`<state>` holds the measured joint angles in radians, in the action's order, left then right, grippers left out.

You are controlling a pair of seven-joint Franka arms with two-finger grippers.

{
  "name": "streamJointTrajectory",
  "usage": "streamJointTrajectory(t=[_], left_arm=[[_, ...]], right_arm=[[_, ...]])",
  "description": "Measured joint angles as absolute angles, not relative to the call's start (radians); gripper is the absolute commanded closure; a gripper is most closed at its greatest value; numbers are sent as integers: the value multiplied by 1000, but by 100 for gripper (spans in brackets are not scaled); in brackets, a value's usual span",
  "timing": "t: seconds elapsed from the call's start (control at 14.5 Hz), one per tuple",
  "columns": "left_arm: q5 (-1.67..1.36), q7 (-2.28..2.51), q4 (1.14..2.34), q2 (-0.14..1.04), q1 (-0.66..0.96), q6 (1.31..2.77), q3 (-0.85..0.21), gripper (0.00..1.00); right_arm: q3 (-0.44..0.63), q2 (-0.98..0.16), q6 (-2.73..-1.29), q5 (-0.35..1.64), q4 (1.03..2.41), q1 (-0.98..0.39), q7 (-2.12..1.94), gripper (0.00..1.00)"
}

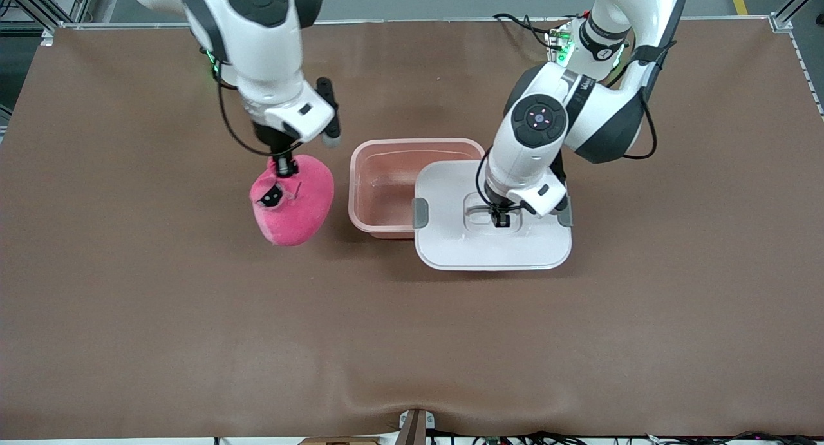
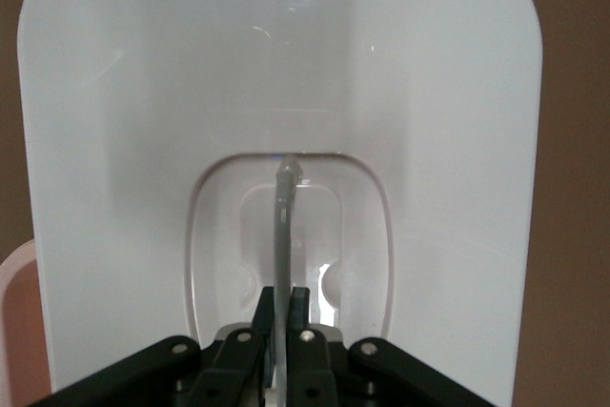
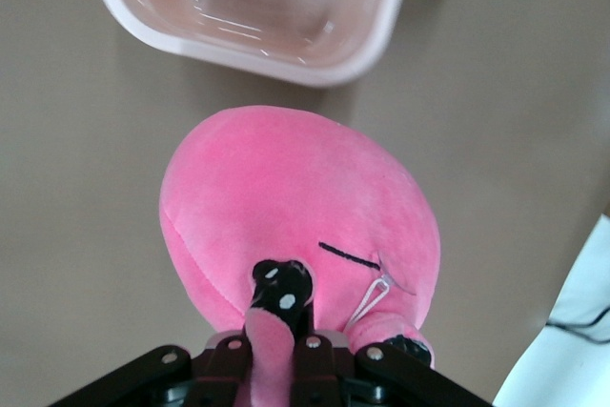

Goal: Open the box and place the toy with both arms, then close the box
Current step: 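Lower the pink toy into the box and open the right gripper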

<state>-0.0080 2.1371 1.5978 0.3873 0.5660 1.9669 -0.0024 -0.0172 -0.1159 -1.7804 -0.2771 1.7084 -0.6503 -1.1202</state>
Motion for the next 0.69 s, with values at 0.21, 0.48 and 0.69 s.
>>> streamJointTrajectory(t=[0.21,0.48,0.69], left_arm=[[18,2137,1599,385,553,1967,-3,100],[54,2128,1612,376,507,1981,-3,100],[57,2047,1648,349,449,1994,-5,100]], right_arm=[[-18,-150,-1727,-339,1679,-750,-1076,100],[-16,-169,-1670,-381,1639,-796,-1085,100],[-17,-218,-1572,-461,1567,-904,-1085,100]])
